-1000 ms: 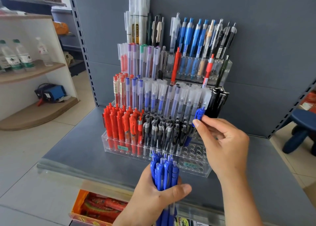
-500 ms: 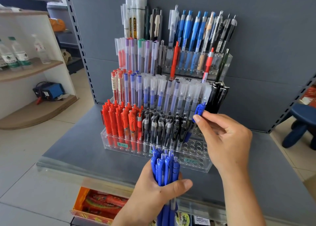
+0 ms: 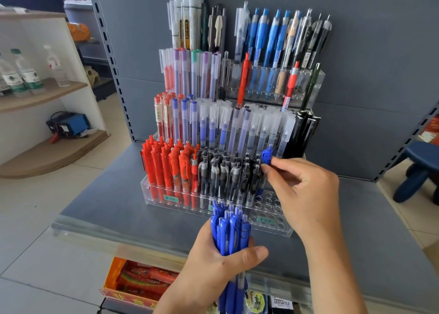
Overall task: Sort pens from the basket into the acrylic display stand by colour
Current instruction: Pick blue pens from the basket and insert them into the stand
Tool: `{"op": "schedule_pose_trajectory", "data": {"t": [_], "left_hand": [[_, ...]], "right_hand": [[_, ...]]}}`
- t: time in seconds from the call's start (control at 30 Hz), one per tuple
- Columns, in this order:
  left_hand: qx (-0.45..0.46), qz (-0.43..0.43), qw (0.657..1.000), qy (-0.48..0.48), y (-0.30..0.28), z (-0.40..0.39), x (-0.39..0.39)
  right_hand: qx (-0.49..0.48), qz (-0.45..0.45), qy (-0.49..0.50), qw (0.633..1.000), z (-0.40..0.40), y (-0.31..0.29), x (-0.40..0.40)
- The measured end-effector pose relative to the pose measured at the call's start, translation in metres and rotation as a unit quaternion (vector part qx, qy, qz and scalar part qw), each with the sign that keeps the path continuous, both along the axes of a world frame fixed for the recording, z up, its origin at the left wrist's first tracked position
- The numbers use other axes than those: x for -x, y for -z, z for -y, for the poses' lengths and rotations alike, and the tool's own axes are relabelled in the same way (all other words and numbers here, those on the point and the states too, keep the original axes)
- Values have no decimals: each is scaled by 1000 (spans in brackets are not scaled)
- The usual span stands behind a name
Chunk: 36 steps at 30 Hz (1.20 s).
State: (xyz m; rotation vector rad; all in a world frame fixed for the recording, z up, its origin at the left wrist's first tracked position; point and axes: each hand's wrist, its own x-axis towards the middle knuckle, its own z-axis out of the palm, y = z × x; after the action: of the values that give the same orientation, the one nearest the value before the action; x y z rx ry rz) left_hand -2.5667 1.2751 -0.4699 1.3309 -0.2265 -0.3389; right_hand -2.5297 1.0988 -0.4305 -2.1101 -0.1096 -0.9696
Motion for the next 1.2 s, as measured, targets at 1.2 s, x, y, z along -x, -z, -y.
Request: {"op": "schedule_pose_trajectory", "data": {"t": [1.2], "left_hand": [[0,16,1000,4,1,2,-1]], "right_hand": [[-110,-130,-14,985,-7,-7,8]]}}
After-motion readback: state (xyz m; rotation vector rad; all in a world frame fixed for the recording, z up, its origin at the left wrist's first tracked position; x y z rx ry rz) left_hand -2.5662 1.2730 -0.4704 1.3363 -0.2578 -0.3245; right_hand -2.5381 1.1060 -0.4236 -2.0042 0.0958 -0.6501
